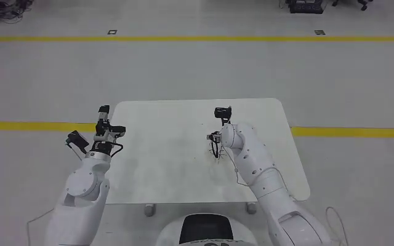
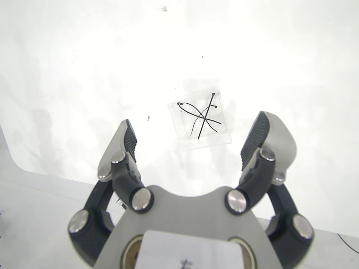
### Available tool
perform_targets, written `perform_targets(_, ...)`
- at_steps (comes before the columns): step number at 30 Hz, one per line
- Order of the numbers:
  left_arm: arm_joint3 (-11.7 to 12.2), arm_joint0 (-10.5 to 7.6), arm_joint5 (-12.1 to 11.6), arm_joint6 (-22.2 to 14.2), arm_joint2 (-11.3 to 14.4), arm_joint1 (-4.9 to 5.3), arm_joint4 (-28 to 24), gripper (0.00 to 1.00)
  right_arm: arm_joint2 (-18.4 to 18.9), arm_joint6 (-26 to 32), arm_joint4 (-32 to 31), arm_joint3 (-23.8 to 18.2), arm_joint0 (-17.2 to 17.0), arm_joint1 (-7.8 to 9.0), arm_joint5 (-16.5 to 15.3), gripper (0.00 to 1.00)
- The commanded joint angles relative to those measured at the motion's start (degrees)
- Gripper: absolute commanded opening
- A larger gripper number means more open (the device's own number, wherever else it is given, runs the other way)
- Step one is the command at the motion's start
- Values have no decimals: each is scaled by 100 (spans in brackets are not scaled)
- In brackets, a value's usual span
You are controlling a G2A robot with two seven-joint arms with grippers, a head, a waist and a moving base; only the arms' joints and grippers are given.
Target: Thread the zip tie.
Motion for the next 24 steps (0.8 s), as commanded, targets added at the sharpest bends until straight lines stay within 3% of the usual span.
perform_targets(1, 0, 0, 0, 0, 0, 0, 0, 100, 0, 0, 0, 0, 0, 0, 0, 100)
perform_targets(6, 0, 0, 0, 0, 0, 0, 0, 100, 158, -43, -436, -1, -146, -65, 0, 100)
perform_targets(15, 0, 0, 0, 0, 0, 0, 0, 100, 543, 312, -1460, -440, -590, -615, 0, 100)
perform_targets(21, 0, 0, 0, 0, 0, 0, 0, 100, 1003, 343, -1470, -412, -667, -925, 0, 100)
perform_targets(24, 0, 0, 0, 0, 0, 0, 0, 100, 1022, 307, -1470, -411, -671, -953, 0, 100)
